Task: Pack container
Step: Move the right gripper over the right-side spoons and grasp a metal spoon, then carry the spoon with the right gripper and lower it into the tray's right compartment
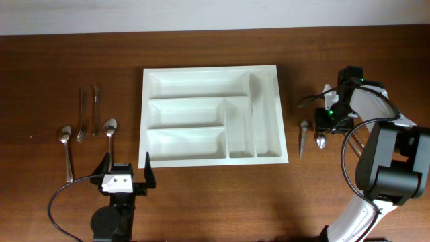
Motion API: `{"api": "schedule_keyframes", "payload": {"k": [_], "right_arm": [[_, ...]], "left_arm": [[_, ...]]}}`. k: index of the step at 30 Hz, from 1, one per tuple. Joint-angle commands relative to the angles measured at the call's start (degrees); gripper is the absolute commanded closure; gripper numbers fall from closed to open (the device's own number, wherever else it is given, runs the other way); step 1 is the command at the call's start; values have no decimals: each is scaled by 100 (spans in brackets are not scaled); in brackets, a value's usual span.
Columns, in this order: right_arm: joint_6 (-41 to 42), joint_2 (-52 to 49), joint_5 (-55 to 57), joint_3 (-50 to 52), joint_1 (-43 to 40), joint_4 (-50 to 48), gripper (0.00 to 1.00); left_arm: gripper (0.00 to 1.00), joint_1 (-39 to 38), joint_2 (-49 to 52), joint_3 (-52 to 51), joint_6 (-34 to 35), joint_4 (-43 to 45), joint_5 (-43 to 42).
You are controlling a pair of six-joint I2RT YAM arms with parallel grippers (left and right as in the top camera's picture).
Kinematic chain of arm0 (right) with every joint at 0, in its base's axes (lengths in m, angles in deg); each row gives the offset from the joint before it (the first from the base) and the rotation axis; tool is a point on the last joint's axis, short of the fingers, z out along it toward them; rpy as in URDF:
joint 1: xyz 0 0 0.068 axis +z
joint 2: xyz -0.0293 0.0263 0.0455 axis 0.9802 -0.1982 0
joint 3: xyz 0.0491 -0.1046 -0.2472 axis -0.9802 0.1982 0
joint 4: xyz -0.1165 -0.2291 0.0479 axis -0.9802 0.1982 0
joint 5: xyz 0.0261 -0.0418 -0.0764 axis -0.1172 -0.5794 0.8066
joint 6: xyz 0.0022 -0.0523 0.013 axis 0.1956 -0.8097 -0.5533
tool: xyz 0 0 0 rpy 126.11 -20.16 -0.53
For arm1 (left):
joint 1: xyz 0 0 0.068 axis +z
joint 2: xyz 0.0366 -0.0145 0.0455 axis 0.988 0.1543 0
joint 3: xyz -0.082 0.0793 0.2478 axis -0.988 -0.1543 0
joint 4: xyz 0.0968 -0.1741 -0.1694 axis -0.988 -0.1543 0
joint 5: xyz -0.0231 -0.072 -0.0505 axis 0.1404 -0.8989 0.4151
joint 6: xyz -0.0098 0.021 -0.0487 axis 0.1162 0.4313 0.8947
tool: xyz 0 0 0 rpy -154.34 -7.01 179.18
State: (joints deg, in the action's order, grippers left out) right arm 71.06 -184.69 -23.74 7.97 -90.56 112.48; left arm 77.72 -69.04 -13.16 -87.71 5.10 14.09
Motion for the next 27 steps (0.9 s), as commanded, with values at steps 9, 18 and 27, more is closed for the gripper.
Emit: {"api": "schedule_keyframes", "payload": {"k": [9, 18, 27], "right_arm": [[42, -61, -94, 245, 35, -142, 96], [39, -48, -68, -619, 35, 343, 96], [42, -48, -131, -2293, 81, 1362, 96]], "left_arm": [[1, 24, -44, -20, -87, 7, 63], [1, 24, -44, -20, -87, 7, 63], [1, 24, -44, -20, -87, 7, 63]]}}
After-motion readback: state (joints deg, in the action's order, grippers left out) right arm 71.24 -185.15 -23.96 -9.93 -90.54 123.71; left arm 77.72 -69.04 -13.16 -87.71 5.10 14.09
